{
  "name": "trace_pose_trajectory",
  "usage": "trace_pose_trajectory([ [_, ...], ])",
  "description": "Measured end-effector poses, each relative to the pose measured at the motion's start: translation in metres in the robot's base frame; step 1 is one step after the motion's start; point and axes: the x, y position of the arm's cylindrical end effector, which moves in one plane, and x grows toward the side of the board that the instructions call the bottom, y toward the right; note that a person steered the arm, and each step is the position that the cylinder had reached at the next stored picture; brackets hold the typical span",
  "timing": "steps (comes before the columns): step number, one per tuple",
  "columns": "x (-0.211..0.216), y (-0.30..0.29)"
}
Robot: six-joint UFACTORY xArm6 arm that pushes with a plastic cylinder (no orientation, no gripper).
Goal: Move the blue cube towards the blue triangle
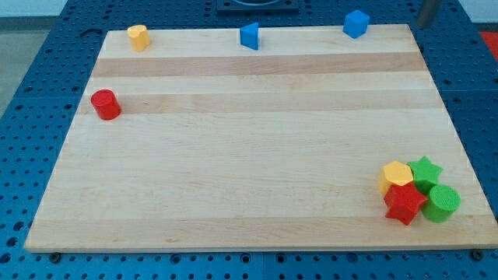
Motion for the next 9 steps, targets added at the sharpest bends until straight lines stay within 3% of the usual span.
trace_pose_trajectory([
  [1, 0.02, -0.077],
  [2, 0.119, -0.136],
  [3, 0.16, -0.115],
  [4, 0.132, -0.066],
  [5, 0.053, -0.045],
  [6, 0.002, -0.042],
  [8, 0.0, -0.087],
  [9, 0.021, -0.191],
])
